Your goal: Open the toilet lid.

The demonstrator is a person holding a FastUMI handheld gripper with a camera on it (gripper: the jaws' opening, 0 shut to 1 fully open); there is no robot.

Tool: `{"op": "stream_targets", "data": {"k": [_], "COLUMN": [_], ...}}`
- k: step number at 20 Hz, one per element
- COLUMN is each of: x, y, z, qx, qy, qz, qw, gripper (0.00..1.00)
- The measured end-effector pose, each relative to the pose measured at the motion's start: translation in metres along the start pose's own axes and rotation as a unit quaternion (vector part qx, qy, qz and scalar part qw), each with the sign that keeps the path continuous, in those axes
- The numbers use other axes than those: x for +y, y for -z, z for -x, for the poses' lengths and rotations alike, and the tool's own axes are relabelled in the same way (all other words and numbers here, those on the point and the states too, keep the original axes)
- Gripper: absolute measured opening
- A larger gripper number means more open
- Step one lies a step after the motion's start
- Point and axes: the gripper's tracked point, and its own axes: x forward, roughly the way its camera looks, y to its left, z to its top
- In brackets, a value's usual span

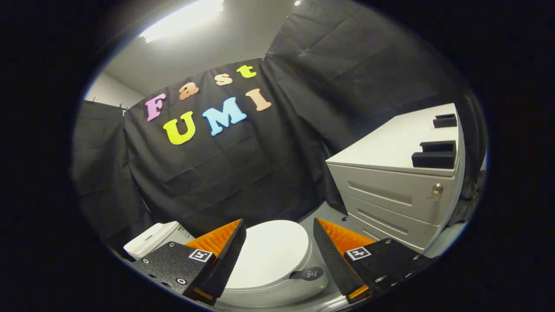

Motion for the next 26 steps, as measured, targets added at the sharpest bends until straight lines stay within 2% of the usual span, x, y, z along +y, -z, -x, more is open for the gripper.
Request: {"op": "stream_targets", "data": {"k": [9, 12, 23, 26], "x": [-0.040, -0.043, -0.076, -0.083], "y": [0.063, 0.076, 0.151, 0.164], "z": [-0.021, -0.025, -0.033, -0.033], "qx": [0.045, 0.045, 0.105, 0.119], "qy": [0.044, 0.041, 0.105, 0.112], "qz": [-0.115, -0.160, -0.250, -0.271], "qw": [0.991, 0.985, 0.957, 0.949], "gripper": [0.96, 0.95, 0.94, 0.83]}}
